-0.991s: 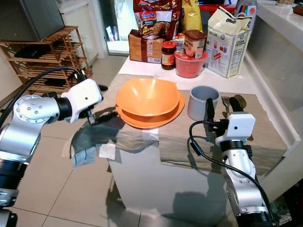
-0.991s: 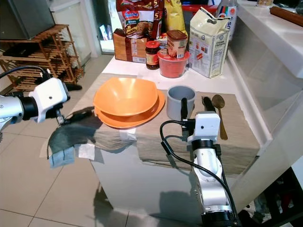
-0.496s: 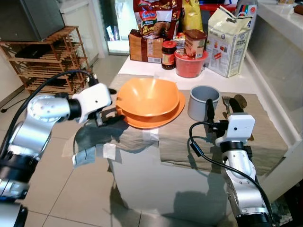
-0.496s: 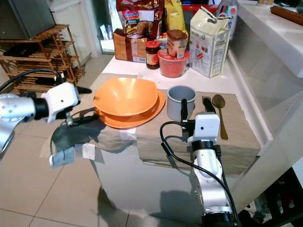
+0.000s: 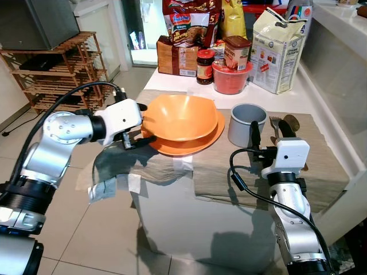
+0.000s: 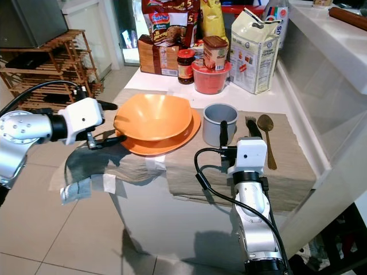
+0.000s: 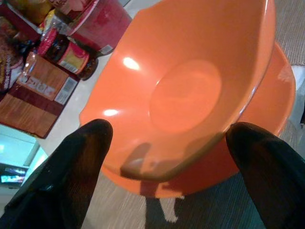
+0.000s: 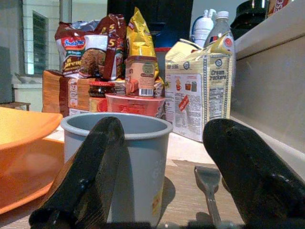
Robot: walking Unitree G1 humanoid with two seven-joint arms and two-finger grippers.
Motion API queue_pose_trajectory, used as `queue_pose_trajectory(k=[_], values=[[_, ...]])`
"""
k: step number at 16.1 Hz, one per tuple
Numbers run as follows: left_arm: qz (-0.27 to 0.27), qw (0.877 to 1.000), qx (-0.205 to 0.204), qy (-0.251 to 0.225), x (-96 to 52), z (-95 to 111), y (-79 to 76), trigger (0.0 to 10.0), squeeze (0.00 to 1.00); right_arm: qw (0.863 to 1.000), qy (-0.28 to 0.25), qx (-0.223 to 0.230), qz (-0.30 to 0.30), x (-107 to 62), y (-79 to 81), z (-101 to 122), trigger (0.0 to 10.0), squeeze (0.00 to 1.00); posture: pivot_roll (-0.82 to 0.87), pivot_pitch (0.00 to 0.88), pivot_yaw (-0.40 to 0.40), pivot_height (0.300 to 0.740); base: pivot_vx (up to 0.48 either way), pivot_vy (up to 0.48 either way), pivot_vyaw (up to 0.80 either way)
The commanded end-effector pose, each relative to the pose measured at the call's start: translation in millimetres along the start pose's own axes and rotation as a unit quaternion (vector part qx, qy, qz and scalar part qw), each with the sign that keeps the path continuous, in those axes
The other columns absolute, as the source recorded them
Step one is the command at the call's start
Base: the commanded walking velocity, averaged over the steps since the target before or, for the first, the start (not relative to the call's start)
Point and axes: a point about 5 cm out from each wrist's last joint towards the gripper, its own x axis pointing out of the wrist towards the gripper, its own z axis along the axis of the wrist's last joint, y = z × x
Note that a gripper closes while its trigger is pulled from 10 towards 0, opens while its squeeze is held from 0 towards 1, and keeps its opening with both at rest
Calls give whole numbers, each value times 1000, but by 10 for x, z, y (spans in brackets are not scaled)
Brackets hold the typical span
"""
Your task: Setting the table
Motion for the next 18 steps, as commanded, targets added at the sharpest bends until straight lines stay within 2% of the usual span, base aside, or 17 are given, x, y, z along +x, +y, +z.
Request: queue_pose_trajectory(k=[1,9,18], values=[[1,1000,8,3,16,15,26,10000,0,1000,-1,-3,-2,-5,0,20,10000,0,-10,0,77,740,0,0,0],[-31,999,12,4,86,-20,-50,10000,0,1000,4,-5,-4,-26,-21,16,10000,0,-18,0,82,740,0,0,0],[-26,999,23,-1,237,3,-64,10000,0,1000,5,-6,-3,-34,-17,20,10000,0,-28,0,84,740,0,0,0]])
